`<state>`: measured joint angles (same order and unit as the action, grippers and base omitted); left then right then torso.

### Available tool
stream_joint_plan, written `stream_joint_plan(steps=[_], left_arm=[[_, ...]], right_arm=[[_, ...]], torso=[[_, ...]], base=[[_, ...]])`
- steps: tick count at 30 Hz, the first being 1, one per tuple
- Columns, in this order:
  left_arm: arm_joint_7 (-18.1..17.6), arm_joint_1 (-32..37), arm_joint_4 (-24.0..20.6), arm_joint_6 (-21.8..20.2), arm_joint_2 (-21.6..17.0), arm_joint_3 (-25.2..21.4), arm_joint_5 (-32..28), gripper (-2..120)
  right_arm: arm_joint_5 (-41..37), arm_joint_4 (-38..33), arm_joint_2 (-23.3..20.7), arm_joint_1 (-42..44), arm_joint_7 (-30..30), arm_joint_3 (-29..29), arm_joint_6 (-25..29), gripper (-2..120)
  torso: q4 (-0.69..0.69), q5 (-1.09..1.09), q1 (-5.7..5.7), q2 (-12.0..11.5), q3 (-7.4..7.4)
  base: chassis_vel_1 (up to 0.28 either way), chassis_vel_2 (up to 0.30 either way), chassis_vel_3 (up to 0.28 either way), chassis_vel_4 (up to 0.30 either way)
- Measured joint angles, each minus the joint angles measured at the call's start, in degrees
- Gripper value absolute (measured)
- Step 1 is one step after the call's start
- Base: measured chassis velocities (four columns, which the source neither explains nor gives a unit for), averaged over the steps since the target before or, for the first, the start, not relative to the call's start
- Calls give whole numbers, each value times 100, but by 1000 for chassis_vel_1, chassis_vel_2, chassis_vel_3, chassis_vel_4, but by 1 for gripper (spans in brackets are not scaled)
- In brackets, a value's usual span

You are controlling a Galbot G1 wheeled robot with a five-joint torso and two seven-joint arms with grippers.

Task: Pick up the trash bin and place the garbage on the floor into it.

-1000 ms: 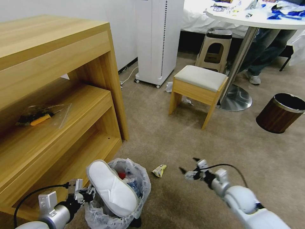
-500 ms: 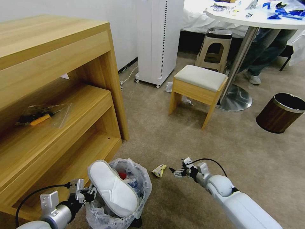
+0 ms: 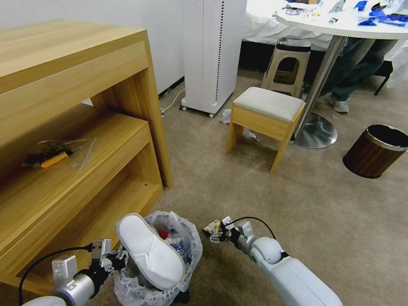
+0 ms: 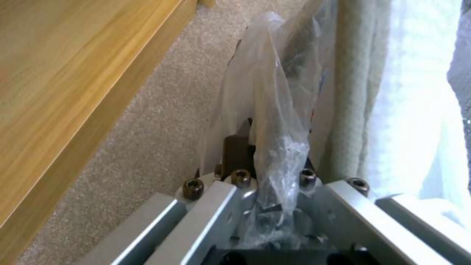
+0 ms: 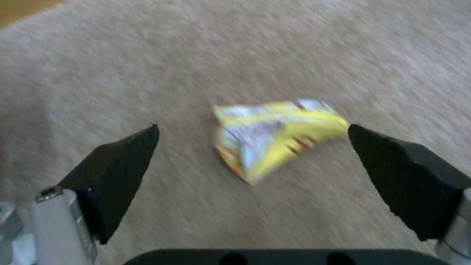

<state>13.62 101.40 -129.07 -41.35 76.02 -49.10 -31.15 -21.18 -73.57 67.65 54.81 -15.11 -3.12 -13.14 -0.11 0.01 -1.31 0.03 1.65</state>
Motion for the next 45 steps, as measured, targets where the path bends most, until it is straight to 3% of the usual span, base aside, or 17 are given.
stream_joint_plan(steps=[8, 10, 20, 29, 45], left_arm=[[-1, -10, 11, 0, 5, 15, 20, 0], [-1, -20, 19, 1, 5, 33, 39, 0], [10, 28, -49, 3, 11, -20, 37, 0], [22, -2, -24, 13, 10, 10, 35, 0], [29, 8, -49, 16, -42, -34, 7, 0]], right_arm=[[1, 153, -87, 80, -3, 185, 51, 96], [10, 257, -70, 61, -18, 244, 96, 91], [114, 680, 336, -141, -37, 177, 139, 91], [172, 1001, 385, -261, -56, 273, 246, 89], [182, 1547, 634, -490, -119, 278, 373, 33]], torso=[[-2, -1, 0, 0, 0], [-1, 0, 0, 0, 0], [0, 0, 0, 0, 0], [-1, 0, 0, 0, 0], [0, 0, 0, 0, 0]], base=[[0, 0, 0, 0], [0, 0, 0, 0], [0, 0, 0, 0], [0, 0, 0, 0], [0, 0, 0, 0]])
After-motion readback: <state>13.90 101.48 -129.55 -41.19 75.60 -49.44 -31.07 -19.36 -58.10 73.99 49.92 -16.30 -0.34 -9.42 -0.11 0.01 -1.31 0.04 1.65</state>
